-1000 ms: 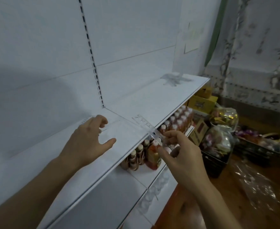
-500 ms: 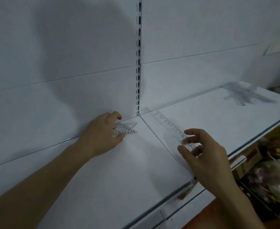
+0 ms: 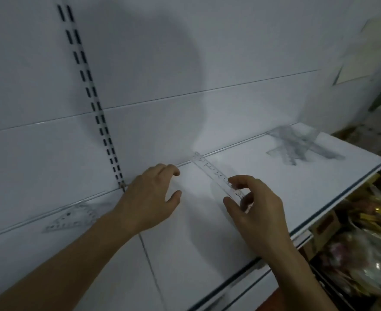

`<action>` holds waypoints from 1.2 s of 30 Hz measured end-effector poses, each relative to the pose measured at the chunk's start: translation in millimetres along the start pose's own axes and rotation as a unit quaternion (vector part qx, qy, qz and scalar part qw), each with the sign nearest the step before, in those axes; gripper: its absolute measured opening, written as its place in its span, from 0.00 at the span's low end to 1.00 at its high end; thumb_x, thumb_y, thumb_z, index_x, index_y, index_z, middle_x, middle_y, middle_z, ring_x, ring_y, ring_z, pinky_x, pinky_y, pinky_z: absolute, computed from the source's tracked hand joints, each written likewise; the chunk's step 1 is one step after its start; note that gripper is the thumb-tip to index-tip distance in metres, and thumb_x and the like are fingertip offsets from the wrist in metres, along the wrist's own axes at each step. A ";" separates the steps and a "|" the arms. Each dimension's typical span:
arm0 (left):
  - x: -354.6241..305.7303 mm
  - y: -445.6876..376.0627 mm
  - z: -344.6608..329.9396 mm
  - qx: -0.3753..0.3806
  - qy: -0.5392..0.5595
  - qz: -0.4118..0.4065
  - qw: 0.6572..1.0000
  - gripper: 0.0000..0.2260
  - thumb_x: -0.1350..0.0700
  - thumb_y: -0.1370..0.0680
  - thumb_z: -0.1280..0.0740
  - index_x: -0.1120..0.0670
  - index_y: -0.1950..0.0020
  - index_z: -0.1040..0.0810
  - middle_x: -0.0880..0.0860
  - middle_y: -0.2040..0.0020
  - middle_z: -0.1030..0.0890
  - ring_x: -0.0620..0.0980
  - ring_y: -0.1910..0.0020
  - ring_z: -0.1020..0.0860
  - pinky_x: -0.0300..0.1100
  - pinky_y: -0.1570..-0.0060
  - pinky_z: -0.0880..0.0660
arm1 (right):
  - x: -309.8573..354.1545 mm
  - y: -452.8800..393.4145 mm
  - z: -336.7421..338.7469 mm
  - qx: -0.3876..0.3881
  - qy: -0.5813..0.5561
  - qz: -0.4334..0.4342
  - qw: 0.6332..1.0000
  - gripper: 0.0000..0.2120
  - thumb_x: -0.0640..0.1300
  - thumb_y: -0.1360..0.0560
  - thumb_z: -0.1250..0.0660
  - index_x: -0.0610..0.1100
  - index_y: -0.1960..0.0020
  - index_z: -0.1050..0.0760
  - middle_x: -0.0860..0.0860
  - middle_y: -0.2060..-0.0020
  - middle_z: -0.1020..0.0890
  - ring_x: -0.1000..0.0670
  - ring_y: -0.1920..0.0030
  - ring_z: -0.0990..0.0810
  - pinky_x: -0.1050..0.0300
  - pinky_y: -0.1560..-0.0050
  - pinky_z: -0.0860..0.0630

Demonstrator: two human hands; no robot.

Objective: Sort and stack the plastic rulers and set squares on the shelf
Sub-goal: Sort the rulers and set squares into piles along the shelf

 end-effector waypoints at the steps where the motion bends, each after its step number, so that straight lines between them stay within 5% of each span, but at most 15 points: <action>1: -15.0 -14.6 -11.7 0.003 -0.003 -0.005 1.000 0.19 0.45 0.21 0.36 0.48 0.31 0.31 0.45 0.35 0.27 0.46 0.37 0.27 0.44 0.38 0.28 | -14.6 -6.6 14.5 -0.007 0.003 0.002 1.000 0.18 0.45 0.27 0.26 0.56 0.40 0.25 0.62 0.48 0.22 0.59 0.57 0.23 0.74 0.59 0.31; 10: -148.3 -142.2 -91.8 0.051 -0.017 -0.035 0.998 0.23 0.43 0.21 0.38 0.48 0.27 0.34 0.46 0.31 0.30 0.47 0.33 0.30 0.46 0.35 0.30 | -139.8 -94.6 129.4 -0.054 0.058 -0.047 0.996 0.17 0.43 0.25 0.27 0.55 0.39 0.25 0.60 0.46 0.23 0.61 0.54 0.24 0.75 0.55 0.32; 13: -160.6 -163.5 -112.5 0.087 -0.055 -0.003 0.995 0.26 0.41 0.20 0.41 0.49 0.24 0.38 0.47 0.27 0.34 0.48 0.30 0.34 0.46 0.33 0.33 | -164.3 -133.0 142.9 -0.052 0.072 -0.041 0.995 0.16 0.44 0.25 0.27 0.53 0.38 0.24 0.57 0.44 0.20 0.56 0.48 0.22 0.62 0.44 0.25; 20: -159.9 -167.0 -143.9 0.142 -0.095 0.039 0.985 0.42 0.34 0.30 0.70 0.49 0.18 0.55 0.49 0.18 0.57 0.47 0.20 0.58 0.50 0.24 0.55 | -193.6 -184.4 149.1 -0.018 0.066 -0.014 0.998 0.13 0.50 0.23 0.29 0.54 0.39 0.23 0.56 0.39 0.21 0.53 0.39 0.26 0.60 0.38 0.32; 24: -158.2 -169.2 -148.4 0.142 -0.098 0.043 0.984 0.41 0.35 0.30 0.70 0.48 0.18 0.58 0.47 0.18 0.61 0.46 0.20 0.62 0.51 0.23 0.59 | -204.1 -175.6 146.6 -0.004 0.073 -0.001 0.997 0.10 0.50 0.22 0.31 0.55 0.41 0.23 0.59 0.41 0.22 0.58 0.39 0.29 0.71 0.40 0.41; 27: -157.1 -169.3 -148.1 0.149 -0.096 0.042 0.983 0.41 0.34 0.30 0.70 0.48 0.19 0.58 0.47 0.18 0.61 0.45 0.21 0.63 0.50 0.22 0.59 | -202.4 -167.0 142.7 0.007 0.079 0.018 0.997 0.09 0.48 0.23 0.31 0.55 0.43 0.22 0.58 0.42 0.21 0.54 0.38 0.28 0.63 0.36 0.34; 32: -143.4 -161.2 -123.6 0.125 -0.074 0.095 0.985 0.39 0.29 0.24 0.57 0.50 0.18 0.53 0.48 0.18 0.56 0.45 0.20 0.58 0.49 0.22 0.52 | -172.8 -152.7 132.6 0.097 0.107 0.085 0.986 0.12 0.48 0.22 0.32 0.54 0.39 0.23 0.58 0.40 0.22 0.56 0.36 0.31 0.66 0.39 0.39; 36: -100.0 -103.6 -77.7 0.062 -0.084 0.141 0.984 0.43 0.28 0.29 0.62 0.49 0.19 0.51 0.47 0.18 0.50 0.45 0.20 0.52 0.48 0.22 0.48 | -124.1 -138.4 97.2 0.195 0.121 0.163 0.959 0.17 0.52 0.20 0.35 0.54 0.32 0.28 0.59 0.34 0.26 0.55 0.31 0.34 0.55 0.30 0.34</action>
Point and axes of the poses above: each hand's wrist, its own y-axis away from the middle knuckle, its own z-axis out of the back of the hand, x = y × z, the point moved 1 cm from there along -y, towards the middle knuckle
